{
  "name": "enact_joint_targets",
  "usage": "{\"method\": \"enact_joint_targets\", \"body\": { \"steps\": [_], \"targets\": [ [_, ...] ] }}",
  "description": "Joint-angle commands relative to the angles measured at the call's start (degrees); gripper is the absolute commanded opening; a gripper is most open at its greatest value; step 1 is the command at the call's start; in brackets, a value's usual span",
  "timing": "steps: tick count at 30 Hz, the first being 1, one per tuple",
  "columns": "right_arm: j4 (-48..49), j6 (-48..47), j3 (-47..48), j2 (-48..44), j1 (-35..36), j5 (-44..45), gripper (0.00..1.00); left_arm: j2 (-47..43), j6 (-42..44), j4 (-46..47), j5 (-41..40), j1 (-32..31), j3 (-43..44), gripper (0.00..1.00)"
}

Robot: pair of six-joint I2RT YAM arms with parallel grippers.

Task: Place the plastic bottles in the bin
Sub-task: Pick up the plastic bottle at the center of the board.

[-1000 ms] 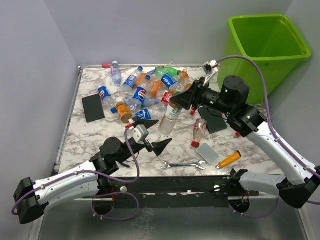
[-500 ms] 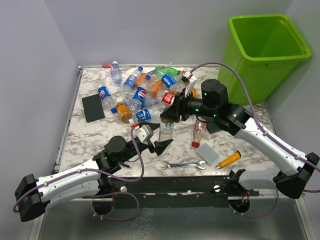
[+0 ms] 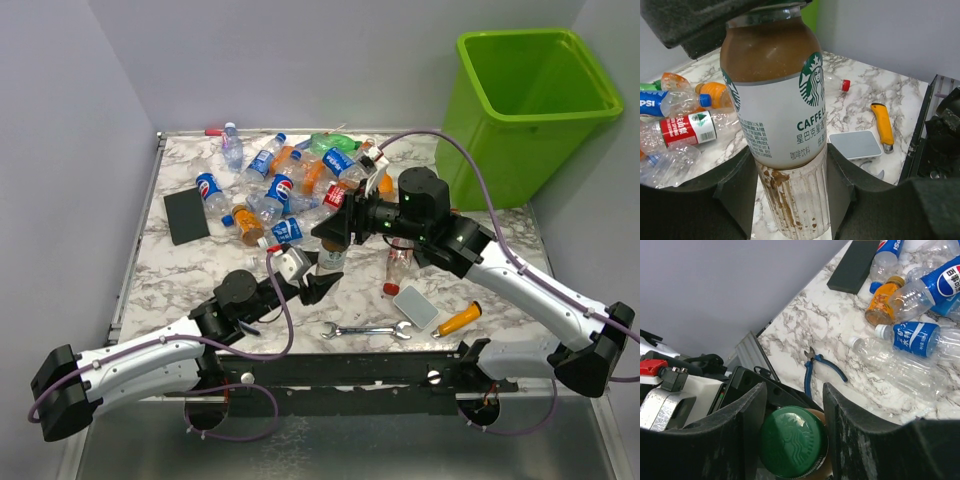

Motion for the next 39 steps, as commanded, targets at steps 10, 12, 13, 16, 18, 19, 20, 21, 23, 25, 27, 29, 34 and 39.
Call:
{"method": "enact_joint_targets", "body": {
  "steps": [10, 12, 13, 16, 18, 19, 20, 21, 23, 25, 27, 29, 34, 39],
  "targets": [
    [14.2, 9.4, -10.5, -5.4, 0.6, 5.4, 0.71, -3.3, 0.7, 3.3, -1.9, -0.3, -0.5, 0.31],
    [16.0, 9.4, -11.8, -6.6, 0.6, 6.1, 0.72, -3.8, 0.7, 3.4, -2.5, -0.3, -0.7, 0.31],
    [16.4, 9.5, -12.4, -6.9, 0.6, 6.3, 0.72, -3.9, 0.7, 3.4, -2.7, -0.3, -0.7, 0.31],
    [17.1, 9.8, -13.5, -7.6, 0.6, 7.1, 0.68, -3.7, -0.7, 3.4, -2.3, -0.3, -0.6, 0.31],
    [17.9, 9.9, -13.9, -7.8, 0.6, 7.5, 0.62, -3.4, -0.9, 3.4, -1.9, -0.3, -0.6, 0.31],
    [18.2, 9.9, -14.0, -7.9, 0.6, 7.7, 0.56, -3.3, -1.0, 3.4, -1.8, -0.3, -0.5, 0.31],
    [18.5, 9.9, -14.0, -8.0, 0.6, 8.0, 0.49, -3.3, -1.1, 3.4, -1.7, -0.3, -0.5, 0.31],
    [18.8, 9.9, -14.1, -8.0, 0.6, 8.3, 0.42, -3.3, -1.1, 3.4, -1.6, -0.3, -0.5, 0.31],
    [19.4, 9.8, -14.1, -7.7, 0.6, 8.2, 0.29, -3.4, -1.2, 3.4, -1.6, -0.3, -0.6, 0.32],
    [19.6, 9.4, -13.7, -7.4, 0.6, 7.7, 0.18, -3.4, -1.2, 3.4, -1.8, -0.3, -0.6, 0.42],
    [18.8, 8.8, -13.0, -7.4, 0.6, 8.4, 0.03, -3.6, -1.4, 3.4, -2.3, -0.3, -0.7, 0.71],
    [15.5, 6.3, -10.6, -8.0, 0.6, 11.4, 0.0, -4.3, -1.7, 3.4, -3.6, -0.3, -0.9, 0.92],
    [-1.0, -6.9, 5.7, -8.6, 0.6, 30.2, 0.0, -7.5, -1.7, 3.4, -9.2, -0.3, -1.5, 0.99],
    [-5.5, -24.2, 27.1, -2.3, -0.1, 60.7, 0.0, -10.1, -1.5, 3.4, -15.2, -0.3, -1.8, 0.99]
  ]
}}
